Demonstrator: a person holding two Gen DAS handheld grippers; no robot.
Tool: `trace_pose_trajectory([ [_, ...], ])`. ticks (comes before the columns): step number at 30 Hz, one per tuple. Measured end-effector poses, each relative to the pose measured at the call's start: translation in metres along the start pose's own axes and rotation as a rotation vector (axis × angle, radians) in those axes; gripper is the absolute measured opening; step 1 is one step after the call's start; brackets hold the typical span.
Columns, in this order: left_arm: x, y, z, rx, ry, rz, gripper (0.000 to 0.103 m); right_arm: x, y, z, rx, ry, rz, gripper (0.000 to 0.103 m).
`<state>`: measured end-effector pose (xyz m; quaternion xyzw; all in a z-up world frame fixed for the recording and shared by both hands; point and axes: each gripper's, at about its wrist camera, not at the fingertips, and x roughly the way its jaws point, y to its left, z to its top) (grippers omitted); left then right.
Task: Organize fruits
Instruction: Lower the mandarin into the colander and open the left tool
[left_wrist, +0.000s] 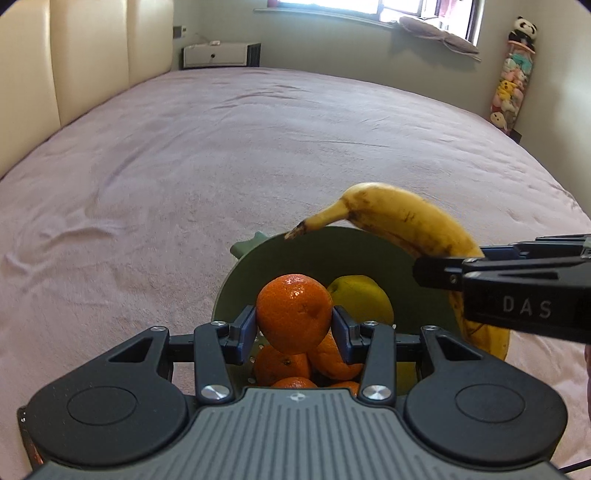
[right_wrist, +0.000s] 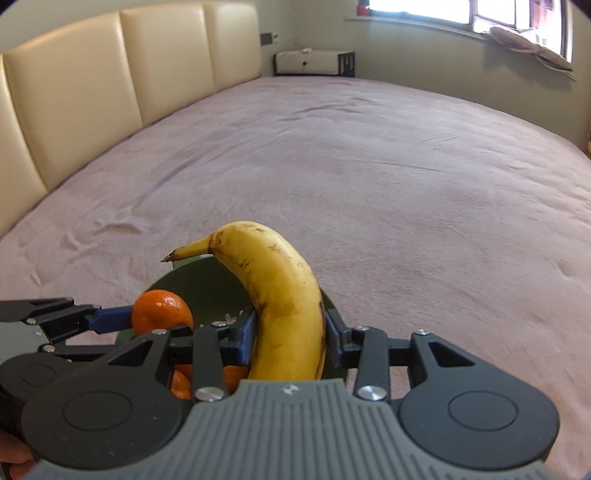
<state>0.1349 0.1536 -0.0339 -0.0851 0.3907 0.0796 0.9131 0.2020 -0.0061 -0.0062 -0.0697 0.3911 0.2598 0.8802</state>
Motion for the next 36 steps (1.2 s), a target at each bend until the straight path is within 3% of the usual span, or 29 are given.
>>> trace_pose_trajectory([
  [9,0.016,0.003,0.004,-0.029,0.025,-0.001,0.049,0.029,0.004,0.012,-0.171,0.107,0.015,0.037],
  [18,0.035,0.007,0.003,-0.085,0.104,-0.008,0.049,0.034,-0.001,0.020,-0.160,0.119,0.031,0.037],
  [29,0.035,0.004,0.001,-0.071,0.103,-0.007,0.051,0.041,0.003,0.018,-0.181,0.145,0.068,0.037],
  [36,0.032,0.003,0.003,-0.072,0.107,-0.020,0.063,0.043,0.004,0.021,-0.215,0.153,0.060,0.037],
])
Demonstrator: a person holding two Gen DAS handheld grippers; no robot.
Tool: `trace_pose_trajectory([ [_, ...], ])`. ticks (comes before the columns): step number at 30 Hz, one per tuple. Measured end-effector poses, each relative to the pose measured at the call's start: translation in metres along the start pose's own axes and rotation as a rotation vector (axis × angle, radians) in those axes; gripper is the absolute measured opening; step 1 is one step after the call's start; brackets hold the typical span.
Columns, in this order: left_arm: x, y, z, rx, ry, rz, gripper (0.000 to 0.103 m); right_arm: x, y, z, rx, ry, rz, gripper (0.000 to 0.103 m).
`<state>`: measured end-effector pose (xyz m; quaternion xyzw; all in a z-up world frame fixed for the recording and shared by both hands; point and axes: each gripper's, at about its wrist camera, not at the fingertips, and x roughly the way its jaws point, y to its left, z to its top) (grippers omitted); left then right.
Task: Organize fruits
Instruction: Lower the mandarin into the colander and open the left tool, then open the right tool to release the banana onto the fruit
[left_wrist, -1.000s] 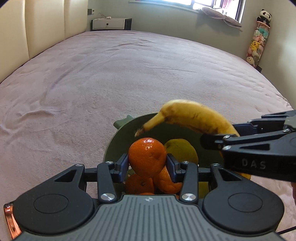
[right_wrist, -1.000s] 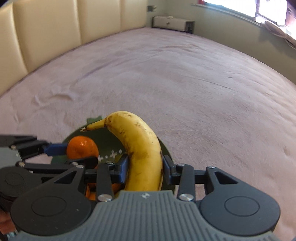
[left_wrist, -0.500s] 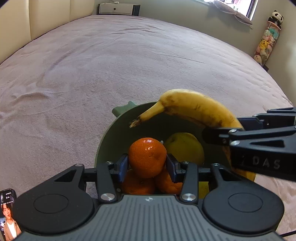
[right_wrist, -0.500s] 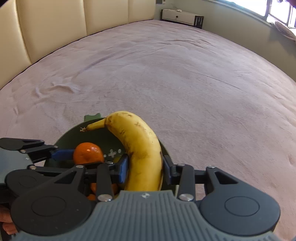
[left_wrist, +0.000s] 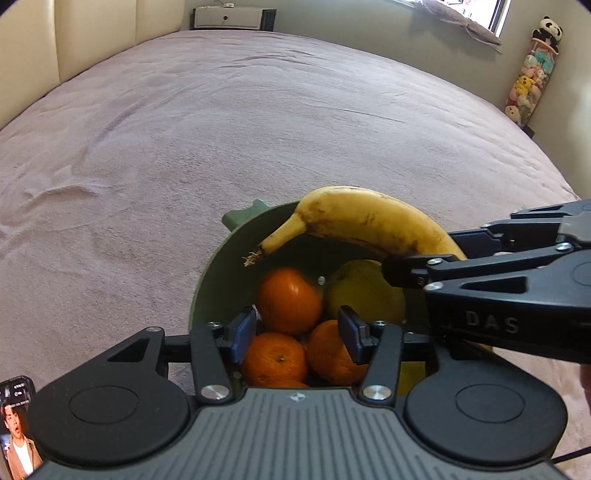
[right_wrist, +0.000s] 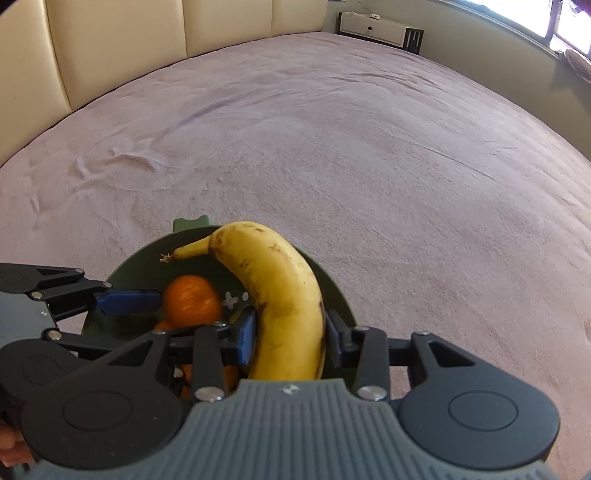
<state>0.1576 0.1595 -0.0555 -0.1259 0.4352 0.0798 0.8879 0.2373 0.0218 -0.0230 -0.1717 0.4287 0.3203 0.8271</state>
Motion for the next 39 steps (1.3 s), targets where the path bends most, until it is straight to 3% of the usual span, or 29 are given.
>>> trace_pose_trajectory([
  [3,-0.004,-0.002,0.001,0.015,0.003,-0.008,0.072,0.001,0.002,0.001,-0.017,0.003,-0.003,0.037],
  [6,-0.008,-0.002,0.001,0.018,-0.003,-0.014,0.074,-0.002,0.003,0.003,-0.025,-0.004,0.001,0.037],
  [14,-0.009,0.003,0.000,0.010,0.048,0.014,0.074,0.006,0.012,0.005,-0.097,0.024,0.006,0.037],
  [22,-0.012,-0.003,-0.003,0.065,0.057,0.044,0.074,0.021,0.017,0.001,-0.163,0.056,-0.056,0.037],
  [30,-0.017,-0.001,-0.003,0.041,0.073,0.026,0.074,0.025,0.022,0.004,-0.160,0.054,-0.086,0.038],
  [39,-0.028,-0.004,-0.004,0.054,0.072,0.026,0.074,0.014,0.027,0.006,-0.134,0.042,-0.125,0.063],
])
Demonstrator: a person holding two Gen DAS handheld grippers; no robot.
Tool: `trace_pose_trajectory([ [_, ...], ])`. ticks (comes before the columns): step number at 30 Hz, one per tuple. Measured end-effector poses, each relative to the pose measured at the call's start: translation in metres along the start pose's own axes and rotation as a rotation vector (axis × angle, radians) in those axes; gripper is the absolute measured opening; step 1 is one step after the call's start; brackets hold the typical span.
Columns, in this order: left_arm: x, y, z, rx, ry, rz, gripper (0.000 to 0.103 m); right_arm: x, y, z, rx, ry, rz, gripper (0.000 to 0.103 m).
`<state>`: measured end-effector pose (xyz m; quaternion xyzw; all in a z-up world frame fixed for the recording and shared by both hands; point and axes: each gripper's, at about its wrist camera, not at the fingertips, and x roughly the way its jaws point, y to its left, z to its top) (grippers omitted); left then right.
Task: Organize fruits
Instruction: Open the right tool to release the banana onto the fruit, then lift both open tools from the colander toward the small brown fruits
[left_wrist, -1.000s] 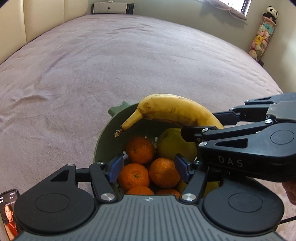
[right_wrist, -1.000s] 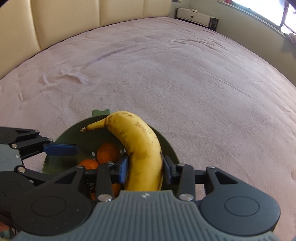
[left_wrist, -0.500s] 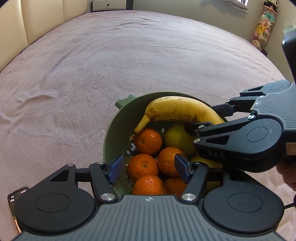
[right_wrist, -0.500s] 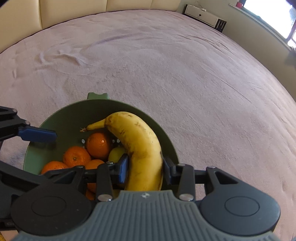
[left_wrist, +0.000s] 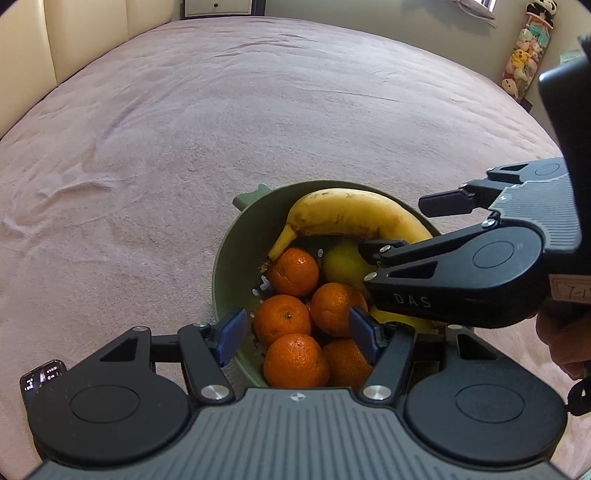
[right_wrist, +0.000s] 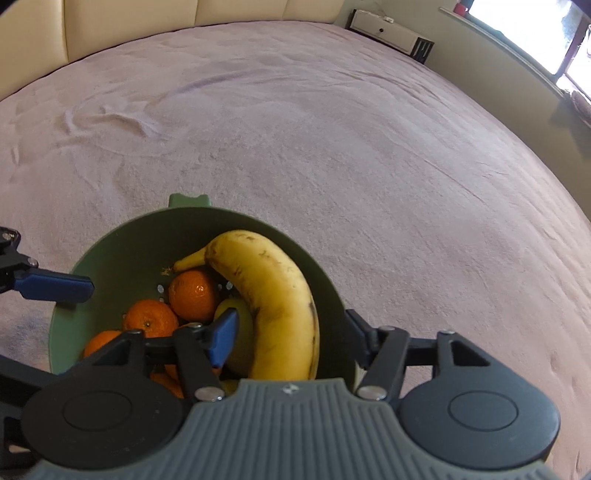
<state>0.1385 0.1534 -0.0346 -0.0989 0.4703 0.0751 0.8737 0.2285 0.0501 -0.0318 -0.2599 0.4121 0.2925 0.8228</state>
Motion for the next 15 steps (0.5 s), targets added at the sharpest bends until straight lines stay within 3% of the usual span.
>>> trace_pose_trajectory([
  [9,-0.023,-0.006,-0.004,0.027,-0.072,0.012,0.074,-0.039,-0.003,-0.010,0.048,-0.067,-0.038,0.070],
  [15,-0.045,-0.016,-0.008,0.056,-0.168,0.009,0.074,-0.078,-0.017,-0.034,0.199,-0.170,-0.085,0.071],
])
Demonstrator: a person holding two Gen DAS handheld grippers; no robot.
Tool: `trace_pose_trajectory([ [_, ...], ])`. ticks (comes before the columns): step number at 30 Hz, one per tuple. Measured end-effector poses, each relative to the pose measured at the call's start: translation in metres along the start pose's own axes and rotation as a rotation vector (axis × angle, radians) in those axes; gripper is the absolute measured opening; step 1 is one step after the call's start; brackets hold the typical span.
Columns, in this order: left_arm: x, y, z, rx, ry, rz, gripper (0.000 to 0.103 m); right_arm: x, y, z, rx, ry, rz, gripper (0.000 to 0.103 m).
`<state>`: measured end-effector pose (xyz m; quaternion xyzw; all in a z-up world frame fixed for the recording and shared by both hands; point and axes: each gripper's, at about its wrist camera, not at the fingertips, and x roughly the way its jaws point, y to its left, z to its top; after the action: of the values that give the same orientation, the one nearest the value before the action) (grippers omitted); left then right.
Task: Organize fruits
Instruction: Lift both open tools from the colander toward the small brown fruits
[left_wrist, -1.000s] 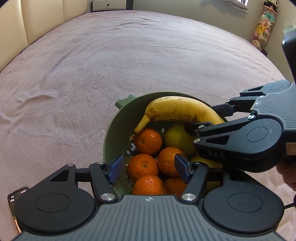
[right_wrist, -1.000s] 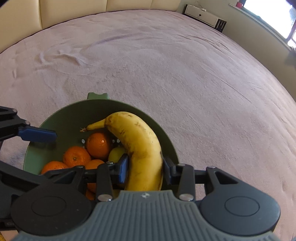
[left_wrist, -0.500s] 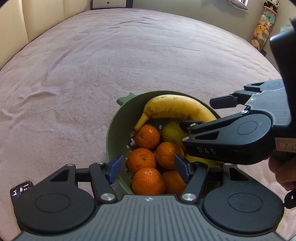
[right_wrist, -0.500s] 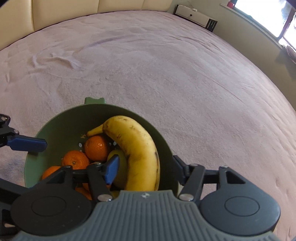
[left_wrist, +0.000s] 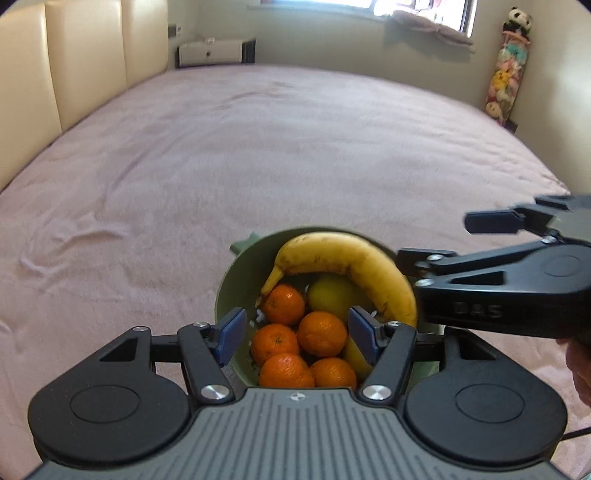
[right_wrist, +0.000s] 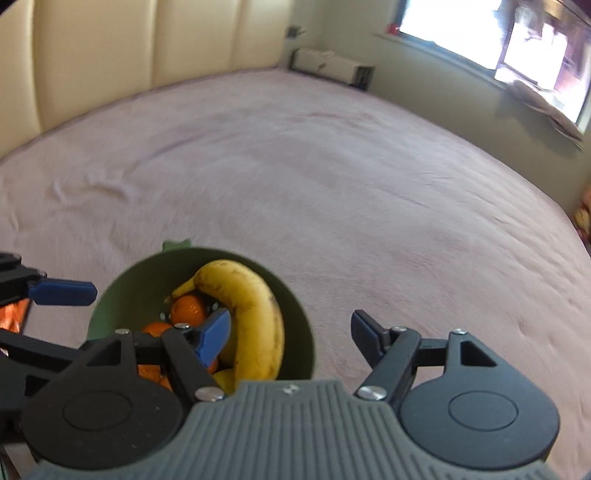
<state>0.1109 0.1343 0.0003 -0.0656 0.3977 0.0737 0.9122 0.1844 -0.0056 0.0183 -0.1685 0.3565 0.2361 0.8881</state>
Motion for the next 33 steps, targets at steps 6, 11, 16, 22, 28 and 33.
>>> trace_pose_trajectory([
  [6,-0.014,-0.008,-0.005,-0.026,-0.062,-0.028,0.074,-0.034,-0.027,-0.034,0.153,-0.051,-0.058,0.075],
  [11,-0.023,-0.015,-0.013,-0.049,-0.088,-0.067,0.075,-0.052,-0.038,-0.070,0.222,-0.037,-0.089,0.075],
  [16,-0.030,-0.033,-0.027,-0.018,-0.103,-0.118,0.075,-0.062,-0.040,-0.103,0.273,-0.024,-0.115,0.074],
  [22,-0.041,-0.053,-0.041,0.026,-0.145,-0.161,0.075,-0.073,-0.042,-0.125,0.336,-0.015,-0.139,0.074],
  [28,-0.038,-0.061,-0.059,0.030,-0.111,-0.158,0.075,-0.075,-0.040,-0.142,0.338,0.017,-0.138,0.074],
  [33,-0.030,-0.067,-0.076,0.052,-0.078,-0.155,0.074,-0.070,-0.035,-0.153,0.293,0.034,-0.139,0.074],
])
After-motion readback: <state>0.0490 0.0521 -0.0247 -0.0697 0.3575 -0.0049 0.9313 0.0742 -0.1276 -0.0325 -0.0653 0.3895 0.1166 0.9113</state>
